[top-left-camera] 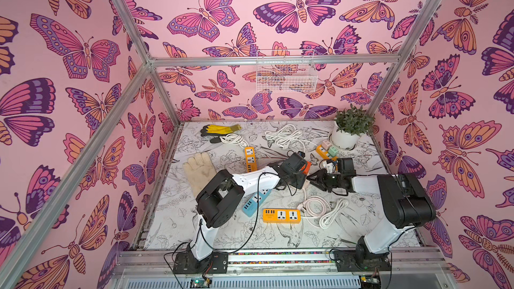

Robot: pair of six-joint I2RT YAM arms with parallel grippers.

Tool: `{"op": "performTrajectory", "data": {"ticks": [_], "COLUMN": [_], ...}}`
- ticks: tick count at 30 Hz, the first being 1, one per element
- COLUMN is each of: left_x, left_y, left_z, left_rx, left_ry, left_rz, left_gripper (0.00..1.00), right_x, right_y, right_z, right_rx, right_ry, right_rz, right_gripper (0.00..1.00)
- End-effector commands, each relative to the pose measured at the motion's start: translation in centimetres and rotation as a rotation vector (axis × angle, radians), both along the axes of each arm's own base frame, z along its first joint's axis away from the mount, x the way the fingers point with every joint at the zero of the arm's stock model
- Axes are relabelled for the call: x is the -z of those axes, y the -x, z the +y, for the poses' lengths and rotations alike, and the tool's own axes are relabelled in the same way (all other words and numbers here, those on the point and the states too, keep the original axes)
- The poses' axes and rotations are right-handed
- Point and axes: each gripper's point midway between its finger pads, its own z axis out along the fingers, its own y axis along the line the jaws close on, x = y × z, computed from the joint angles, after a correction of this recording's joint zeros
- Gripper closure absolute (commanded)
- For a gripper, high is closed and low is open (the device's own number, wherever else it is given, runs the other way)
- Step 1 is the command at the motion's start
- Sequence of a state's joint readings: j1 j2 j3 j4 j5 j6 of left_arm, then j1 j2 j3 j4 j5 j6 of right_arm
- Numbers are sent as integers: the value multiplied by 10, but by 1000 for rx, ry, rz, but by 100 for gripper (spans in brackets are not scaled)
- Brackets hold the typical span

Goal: Pull the plug off the socket
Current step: Remove the plug from the socket.

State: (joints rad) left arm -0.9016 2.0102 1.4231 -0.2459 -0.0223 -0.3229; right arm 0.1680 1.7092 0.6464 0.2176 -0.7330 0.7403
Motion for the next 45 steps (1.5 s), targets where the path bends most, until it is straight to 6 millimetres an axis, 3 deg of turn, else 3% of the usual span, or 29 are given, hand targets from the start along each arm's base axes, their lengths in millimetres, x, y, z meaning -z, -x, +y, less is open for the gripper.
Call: {"op": "performTrajectory", "data": {"ticks": [1,8,16,24,27,29,32,35,37,40,45], "left_x": [10,11,11,15,17,17,19,20,16,5,10], "left_y": [-1,-2,3,14,7,8,13,22,24,24,22], "left_z": [4,5,15,23,36,41,48,43,40,38,46], "left_rx": [-7,-11,-27,48,-8,-32,-112,-120,-107,-70,-20], "left_ry": [-17,-14,-35,-220,-292,-284,-124,65,111,66,-180], "left_rz": [41,51,57,-122,-181,-155,34,254,282,186,-21], "left_gripper": [38,47,55,57,57,57,57,59,59,60,60], "right_x": [-2,21,42,48,50,51,52,53,54,54,53], "right_y": [-4,7,20,23,24,25,25,26,26,26,28], "right_z": [7,2,-12,-16,-18,-19,-20,-20,-20,-20,-15], "right_rx": [-12,-11,19,38,42,42,42,42,42,43,22], "right_ry": [-9,58,221,274,284,291,299,299,301,305,310], "right_rz": [-1,69,137,147,150,153,155,161,161,160,157], "right_gripper": [61,67,66,66,66,66,66,66,66,67,67]}}
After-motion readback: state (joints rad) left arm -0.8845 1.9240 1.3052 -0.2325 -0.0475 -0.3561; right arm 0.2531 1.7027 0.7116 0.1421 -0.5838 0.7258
